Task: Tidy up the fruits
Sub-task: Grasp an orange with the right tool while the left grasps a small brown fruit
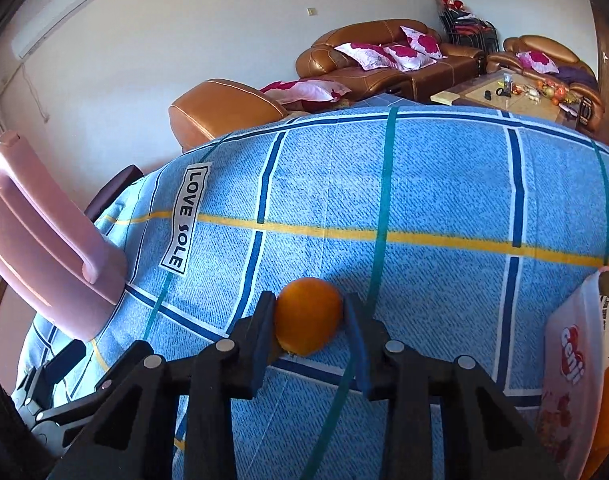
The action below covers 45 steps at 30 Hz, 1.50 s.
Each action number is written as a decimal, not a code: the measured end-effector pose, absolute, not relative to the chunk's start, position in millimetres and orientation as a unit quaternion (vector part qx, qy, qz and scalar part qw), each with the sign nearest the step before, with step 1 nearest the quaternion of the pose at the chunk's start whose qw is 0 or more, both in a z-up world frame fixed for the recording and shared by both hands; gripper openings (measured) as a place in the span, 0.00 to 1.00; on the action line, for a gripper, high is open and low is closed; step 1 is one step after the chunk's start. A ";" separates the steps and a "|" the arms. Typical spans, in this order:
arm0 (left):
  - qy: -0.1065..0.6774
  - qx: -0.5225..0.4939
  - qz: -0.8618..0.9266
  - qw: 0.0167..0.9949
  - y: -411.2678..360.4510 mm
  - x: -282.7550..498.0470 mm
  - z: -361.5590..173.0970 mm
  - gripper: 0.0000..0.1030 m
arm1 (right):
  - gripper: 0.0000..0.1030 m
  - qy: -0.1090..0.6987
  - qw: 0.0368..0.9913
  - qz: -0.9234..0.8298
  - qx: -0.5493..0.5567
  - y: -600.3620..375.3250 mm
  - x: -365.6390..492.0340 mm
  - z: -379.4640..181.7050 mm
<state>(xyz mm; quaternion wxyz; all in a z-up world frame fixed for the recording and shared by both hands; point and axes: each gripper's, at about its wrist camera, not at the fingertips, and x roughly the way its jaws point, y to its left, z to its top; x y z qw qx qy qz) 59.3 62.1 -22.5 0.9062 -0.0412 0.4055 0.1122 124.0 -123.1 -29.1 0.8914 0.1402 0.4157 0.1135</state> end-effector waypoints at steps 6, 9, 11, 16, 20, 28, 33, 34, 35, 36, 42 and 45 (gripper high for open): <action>0.409 -0.048 0.113 0.905 68.6 64.7 -23.4 1.00 | 0.36 0.417 0.888 0.122 0.151 -126.7 117.4 -26.6; 0.407 -0.047 0.110 0.906 71.6 62.9 -23.5 1.00 | 0.34 0.420 0.882 0.127 0.168 -131.5 111.4 -26.6; 0.403 -0.043 0.109 0.908 73.0 63.4 -21.7 1.00 | 0.33 0.418 0.881 0.130 0.182 -135.3 105.3 -27.3; 0.395 -0.034 0.101 0.912 71.3 64.1 -17.6 1.00 | 0.33 0.392 0.892 0.122 0.191 -143.6 79.9 -28.4; 0.377 -0.024 0.075 0.923 59.4 63.6 -10.3 1.00 | 0.33 0.370 0.906 0.111 0.174 -148.1 53.9 -16.7; 0.351 0.029 -0.037 0.935 19.5 63.1 -0.6 0.91 | 0.33 0.314 0.941 0.068 0.107 -153.8 -4.1 2.0; 0.360 0.050 -0.091 0.927 -8.1 74.2 1.0 0.73 | 0.33 0.270 0.959 0.041 0.078 -158.8 -28.1 13.8; 0.365 0.058 -0.098 0.924 -14.0 79.0 0.4 0.71 | 0.33 0.265 0.961 0.038 0.074 -159.0 -29.7 15.1; 0.371 0.066 -0.104 0.920 -19.9 83.4 -0.6 0.64 | 0.33 0.262 0.962 0.037 0.071 -159.5 -30.9 15.9; 0.378 0.074 -0.110 0.916 -25.8 88.1 -2.5 0.56 | 0.33 0.261 0.962 0.036 0.070 -159.9 -32.3 16.0; 0.422 0.057 -0.132 0.895 -35.2 108.0 -10.2 0.38 | 0.33 0.267 0.960 0.044 0.075 -162.8 -28.0 13.1; 0.433 0.038 -0.161 0.886 -34.0 109.2 -12.8 0.31 | 0.33 0.271 0.959 0.045 0.072 -159.9 -27.5 10.5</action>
